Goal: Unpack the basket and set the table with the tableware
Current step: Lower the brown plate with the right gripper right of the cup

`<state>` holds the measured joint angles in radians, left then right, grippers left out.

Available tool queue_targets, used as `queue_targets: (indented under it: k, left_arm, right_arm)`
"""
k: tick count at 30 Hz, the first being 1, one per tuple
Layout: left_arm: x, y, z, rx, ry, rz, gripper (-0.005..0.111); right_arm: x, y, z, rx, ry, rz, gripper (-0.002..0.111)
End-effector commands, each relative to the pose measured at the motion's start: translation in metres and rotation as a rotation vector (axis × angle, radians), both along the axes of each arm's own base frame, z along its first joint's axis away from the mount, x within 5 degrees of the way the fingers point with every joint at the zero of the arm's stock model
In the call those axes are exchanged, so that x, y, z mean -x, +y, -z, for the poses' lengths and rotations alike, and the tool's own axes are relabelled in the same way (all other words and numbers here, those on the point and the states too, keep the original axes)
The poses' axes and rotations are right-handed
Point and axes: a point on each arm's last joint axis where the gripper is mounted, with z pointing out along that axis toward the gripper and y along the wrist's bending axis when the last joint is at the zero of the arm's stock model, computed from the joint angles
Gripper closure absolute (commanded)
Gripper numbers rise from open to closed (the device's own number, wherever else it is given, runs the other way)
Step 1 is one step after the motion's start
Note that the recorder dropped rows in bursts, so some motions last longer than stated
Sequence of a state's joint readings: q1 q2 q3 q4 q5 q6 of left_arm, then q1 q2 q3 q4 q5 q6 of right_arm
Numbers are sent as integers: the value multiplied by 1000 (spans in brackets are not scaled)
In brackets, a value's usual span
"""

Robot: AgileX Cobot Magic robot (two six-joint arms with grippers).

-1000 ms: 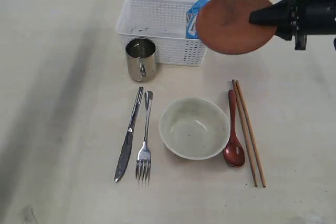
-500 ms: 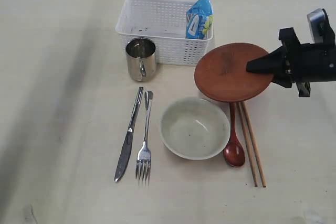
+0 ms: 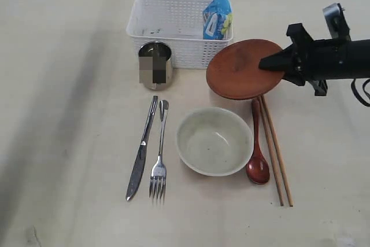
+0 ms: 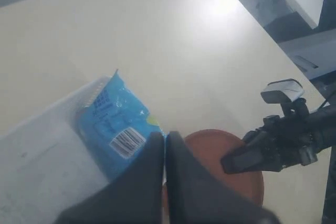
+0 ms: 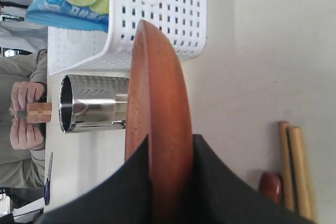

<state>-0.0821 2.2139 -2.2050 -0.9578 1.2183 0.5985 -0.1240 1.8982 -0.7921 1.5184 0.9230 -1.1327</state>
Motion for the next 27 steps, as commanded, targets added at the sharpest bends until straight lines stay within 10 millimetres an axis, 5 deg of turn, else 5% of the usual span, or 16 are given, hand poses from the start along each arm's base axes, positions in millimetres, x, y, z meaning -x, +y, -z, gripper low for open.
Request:
queue_targets:
  k: [1,18,27]
  left_arm:
    - [2,1,-6,20,-7,-1,106]
    - [2,1,-6,20,-13,3,106]
    - [2,1,-6,20,-13,3,106]
  right_arm:
    - [-17,10,2,-16,-5,-1,109]
    - [-31,24,25,-71,30,-56,108]
    - [-47,33,26,-32,86,-110,61]
